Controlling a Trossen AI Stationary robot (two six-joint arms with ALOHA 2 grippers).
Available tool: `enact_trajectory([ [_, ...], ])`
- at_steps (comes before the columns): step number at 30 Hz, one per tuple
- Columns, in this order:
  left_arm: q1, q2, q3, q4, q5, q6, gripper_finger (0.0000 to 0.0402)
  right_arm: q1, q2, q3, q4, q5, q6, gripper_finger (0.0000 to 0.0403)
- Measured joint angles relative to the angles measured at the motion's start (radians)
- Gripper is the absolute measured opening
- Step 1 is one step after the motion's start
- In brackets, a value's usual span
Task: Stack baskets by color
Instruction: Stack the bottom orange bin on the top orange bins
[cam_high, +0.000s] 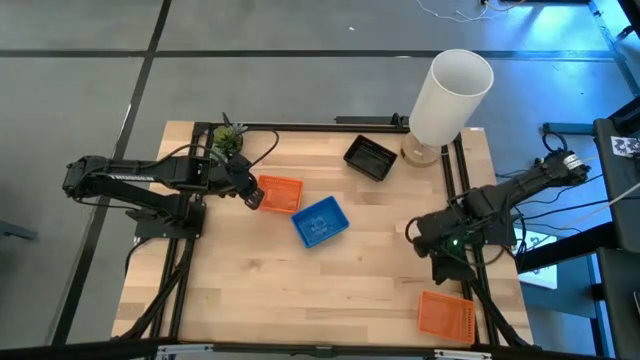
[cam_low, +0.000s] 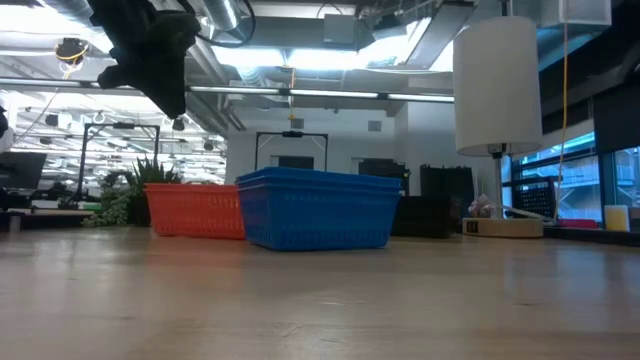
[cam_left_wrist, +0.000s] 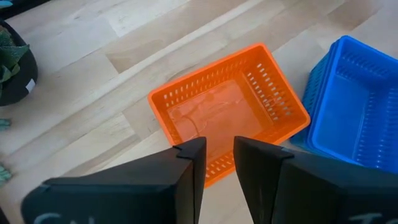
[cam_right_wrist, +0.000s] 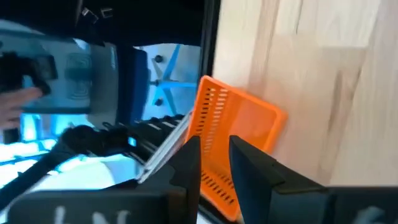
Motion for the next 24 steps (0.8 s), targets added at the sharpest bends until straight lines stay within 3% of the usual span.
enact_trajectory([
  [10, 0.0, 0.0, 0.0, 0.0, 0.0, 0.001, 0.0073, 0.174, 0.067, -0.072, 0.082, 0.215, 0.202, 0.0083],
  [14, 0.0, 0.0, 0.0, 0.0, 0.0, 0.001, 0.0071, 0.204, 0.113, -0.097, 0.099, 0.231, 0.345, 0.0083],
  [24, 0.0, 0.0, 0.0, 0.0, 0.0, 0.001, 0.0072, 0.258, 0.235, -0.108, 0.146, 0.234, 0.375, 0.0083],
])
